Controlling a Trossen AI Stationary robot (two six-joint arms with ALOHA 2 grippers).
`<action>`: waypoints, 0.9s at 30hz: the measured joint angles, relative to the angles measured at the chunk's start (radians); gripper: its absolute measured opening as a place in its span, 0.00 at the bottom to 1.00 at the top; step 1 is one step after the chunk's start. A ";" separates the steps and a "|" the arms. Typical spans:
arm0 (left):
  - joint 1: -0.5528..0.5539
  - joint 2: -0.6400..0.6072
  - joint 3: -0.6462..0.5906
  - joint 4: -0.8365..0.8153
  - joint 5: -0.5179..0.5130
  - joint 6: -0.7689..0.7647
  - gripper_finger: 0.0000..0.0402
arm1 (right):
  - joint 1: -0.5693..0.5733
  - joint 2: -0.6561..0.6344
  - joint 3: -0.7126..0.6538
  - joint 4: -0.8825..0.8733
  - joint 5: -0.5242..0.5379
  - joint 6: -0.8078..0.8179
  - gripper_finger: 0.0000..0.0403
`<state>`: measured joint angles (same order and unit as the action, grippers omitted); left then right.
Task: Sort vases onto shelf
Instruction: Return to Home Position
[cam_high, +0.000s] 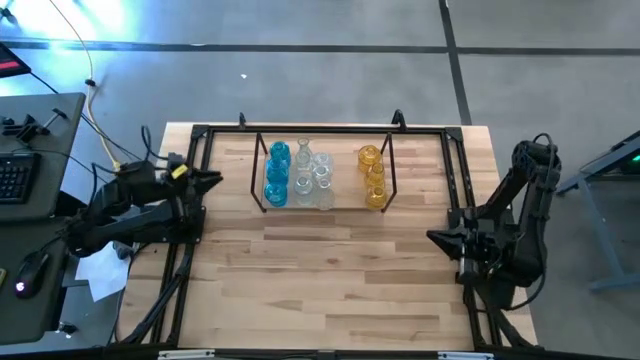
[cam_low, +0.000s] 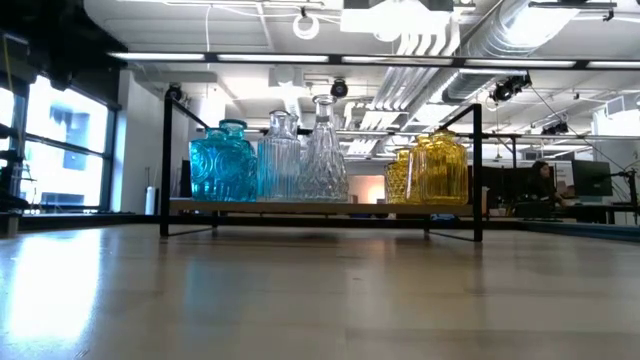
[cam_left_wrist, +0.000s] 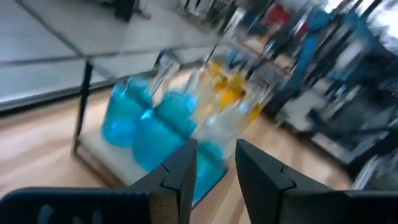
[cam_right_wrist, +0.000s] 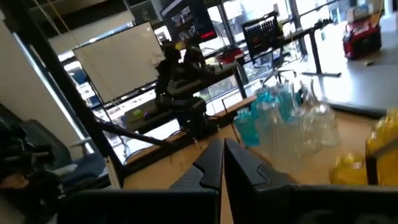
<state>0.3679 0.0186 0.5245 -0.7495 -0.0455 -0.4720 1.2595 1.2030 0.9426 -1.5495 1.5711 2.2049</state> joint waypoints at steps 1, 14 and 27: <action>0.000 0.002 -0.002 0.032 0.003 -0.011 0.25 | 0.000 0.000 -0.027 0.014 0.000 0.032 0.00; -0.001 0.004 -0.005 0.022 0.044 -0.174 0.25 | -0.027 -0.060 -0.276 0.351 0.000 0.169 0.00; -0.001 0.004 -0.005 0.071 0.070 -0.443 0.25 | -0.009 -0.059 0.259 0.493 -0.316 -0.340 0.00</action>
<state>0.3672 0.0223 0.5190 -0.6786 0.0246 -0.9146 1.2507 1.1439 1.2019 -1.0569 1.2553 1.8645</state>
